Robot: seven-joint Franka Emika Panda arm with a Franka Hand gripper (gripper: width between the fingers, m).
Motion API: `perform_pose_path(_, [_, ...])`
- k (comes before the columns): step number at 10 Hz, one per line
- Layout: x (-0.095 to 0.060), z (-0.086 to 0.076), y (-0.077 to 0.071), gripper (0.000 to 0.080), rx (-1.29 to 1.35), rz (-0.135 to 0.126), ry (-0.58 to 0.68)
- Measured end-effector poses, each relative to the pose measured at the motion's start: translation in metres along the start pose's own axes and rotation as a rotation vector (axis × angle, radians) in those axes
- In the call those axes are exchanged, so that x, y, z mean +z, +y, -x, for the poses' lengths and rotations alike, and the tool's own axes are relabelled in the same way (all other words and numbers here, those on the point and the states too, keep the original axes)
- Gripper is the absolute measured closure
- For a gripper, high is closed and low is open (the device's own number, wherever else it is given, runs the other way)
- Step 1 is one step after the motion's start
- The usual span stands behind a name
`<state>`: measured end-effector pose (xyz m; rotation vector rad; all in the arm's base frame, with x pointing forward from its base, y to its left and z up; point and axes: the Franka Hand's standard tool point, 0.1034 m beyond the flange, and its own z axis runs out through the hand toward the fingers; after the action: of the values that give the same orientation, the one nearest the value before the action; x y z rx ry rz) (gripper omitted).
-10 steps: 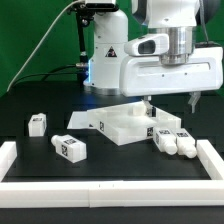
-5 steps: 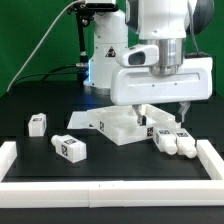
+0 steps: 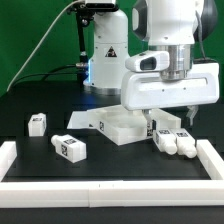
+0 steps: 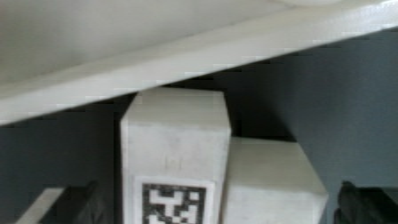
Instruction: Assemble one leg
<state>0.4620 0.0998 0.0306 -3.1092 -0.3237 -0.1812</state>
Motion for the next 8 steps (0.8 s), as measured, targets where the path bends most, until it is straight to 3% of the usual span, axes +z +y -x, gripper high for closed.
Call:
perform_pose_path(3, [-0.002,0.002,0.0,0.0151,-0.031,0.0,-0.001])
perform_pose_path(5, [-0.003,0.006,0.014,0.0151,-0.092,0.003,-0.001])
perform_pose_path(8, [0.004,0.009,0.017,0.0151,-0.098,0.006,-0.005])
